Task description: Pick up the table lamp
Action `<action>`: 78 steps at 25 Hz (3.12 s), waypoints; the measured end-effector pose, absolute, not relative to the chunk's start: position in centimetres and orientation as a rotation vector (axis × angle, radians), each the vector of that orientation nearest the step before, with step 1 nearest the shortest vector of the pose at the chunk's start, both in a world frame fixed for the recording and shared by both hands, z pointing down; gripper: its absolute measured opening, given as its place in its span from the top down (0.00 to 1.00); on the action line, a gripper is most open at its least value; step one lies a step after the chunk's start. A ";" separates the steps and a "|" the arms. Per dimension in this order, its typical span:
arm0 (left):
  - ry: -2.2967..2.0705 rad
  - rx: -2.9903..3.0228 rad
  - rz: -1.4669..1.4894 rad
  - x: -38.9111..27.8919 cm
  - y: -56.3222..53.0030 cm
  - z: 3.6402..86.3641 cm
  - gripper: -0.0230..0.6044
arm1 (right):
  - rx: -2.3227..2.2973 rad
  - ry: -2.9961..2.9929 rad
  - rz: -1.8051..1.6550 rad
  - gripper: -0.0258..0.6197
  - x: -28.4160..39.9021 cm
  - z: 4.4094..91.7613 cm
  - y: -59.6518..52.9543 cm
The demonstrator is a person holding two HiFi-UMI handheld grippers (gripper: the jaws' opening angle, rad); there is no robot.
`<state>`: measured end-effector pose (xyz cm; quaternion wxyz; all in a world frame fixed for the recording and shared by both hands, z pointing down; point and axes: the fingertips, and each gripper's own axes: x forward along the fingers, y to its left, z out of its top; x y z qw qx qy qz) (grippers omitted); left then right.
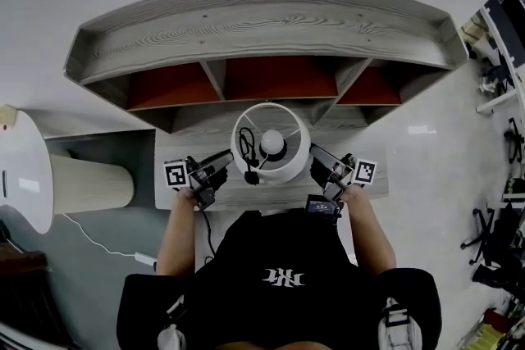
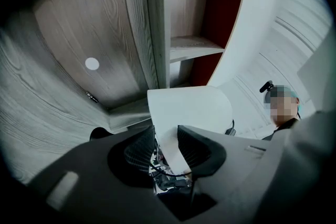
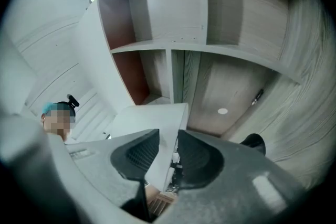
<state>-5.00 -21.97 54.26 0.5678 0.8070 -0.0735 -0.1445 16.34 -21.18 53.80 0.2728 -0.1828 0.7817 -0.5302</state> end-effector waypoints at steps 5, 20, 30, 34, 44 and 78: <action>-0.197 1.968 -0.312 -5.1 -22.4 52.5 0.77 | -0.503 2.117 -1.397 0.79 16.4 52.0 -21.2; -0.207 1.996 -0.295 -5.2 -22.3 49.0 0.76 | -0.544 2.153 -1.382 0.79 16.2 48.7 -20.6; -0.180 1.988 -0.325 -4.7 -21.3 45.9 0.75 | -0.530 2.148 -1.351 0.79 16.5 45.5 -19.8; -0.185 2.040 -0.311 -4.5 -21.3 44.4 0.75 | -0.534 2.155 -1.333 0.79 16.8 44.2 -19.5; -0.193 2.078 -0.291 -3.9 -20.8 41.2 0.75 | -0.544 2.180 -1.285 0.79 17.2 40.3 -18.5; -0.169 2.132 -0.286 -3.1 -20.0 37.7 0.74 | -0.589 2.193 -1.183 0.79 18.0 36.6 -18.2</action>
